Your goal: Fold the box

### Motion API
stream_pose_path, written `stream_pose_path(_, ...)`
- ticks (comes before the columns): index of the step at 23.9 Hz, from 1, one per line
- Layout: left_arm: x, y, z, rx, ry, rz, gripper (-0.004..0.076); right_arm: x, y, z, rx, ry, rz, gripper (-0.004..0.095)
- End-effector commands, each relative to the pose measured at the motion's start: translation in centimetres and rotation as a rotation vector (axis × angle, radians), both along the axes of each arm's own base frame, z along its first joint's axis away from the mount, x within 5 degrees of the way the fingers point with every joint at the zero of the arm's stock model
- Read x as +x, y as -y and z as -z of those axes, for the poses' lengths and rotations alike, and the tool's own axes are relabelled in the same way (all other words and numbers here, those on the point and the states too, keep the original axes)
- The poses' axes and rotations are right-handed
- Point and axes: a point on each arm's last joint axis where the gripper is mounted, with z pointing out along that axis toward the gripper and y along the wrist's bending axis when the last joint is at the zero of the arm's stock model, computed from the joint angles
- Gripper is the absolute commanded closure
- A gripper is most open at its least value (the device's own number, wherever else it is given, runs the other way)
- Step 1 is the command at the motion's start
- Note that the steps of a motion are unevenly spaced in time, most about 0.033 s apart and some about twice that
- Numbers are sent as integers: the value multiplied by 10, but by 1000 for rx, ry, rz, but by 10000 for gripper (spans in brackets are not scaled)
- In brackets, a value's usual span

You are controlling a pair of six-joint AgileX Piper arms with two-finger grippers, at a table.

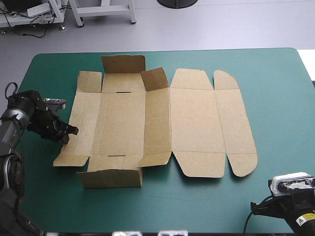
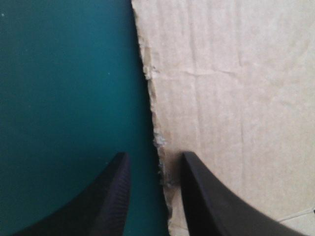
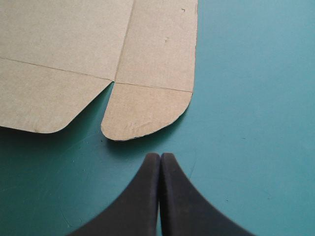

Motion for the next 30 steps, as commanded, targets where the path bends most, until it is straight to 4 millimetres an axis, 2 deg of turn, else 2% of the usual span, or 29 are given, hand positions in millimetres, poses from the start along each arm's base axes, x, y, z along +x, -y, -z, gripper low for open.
stream_pose_path(1, -1, 1, -22, -13, 62, -26, 479, 4, 1, -11, 4, 59, 9, 932)
stream_pose_path(13, 1, 11, -12, -142, 0, -51, 479, 4, 1, -11, 4, 59, 9, 932)
stream_pose_path(22, -1, 18, -13, -230, -32, -47, 479, 4, 1, -10, -4, 58, 11, 932)
stream_pose_path(26, 0, 38, -23, -468, -2, 6, 479, 4, 2, -10, -15, 59, 16, 932)
stream_pose_path(30, 4, 49, -31, -612, 47, 9, 479, 4, 2, -10, -18, 59, 17, 932)
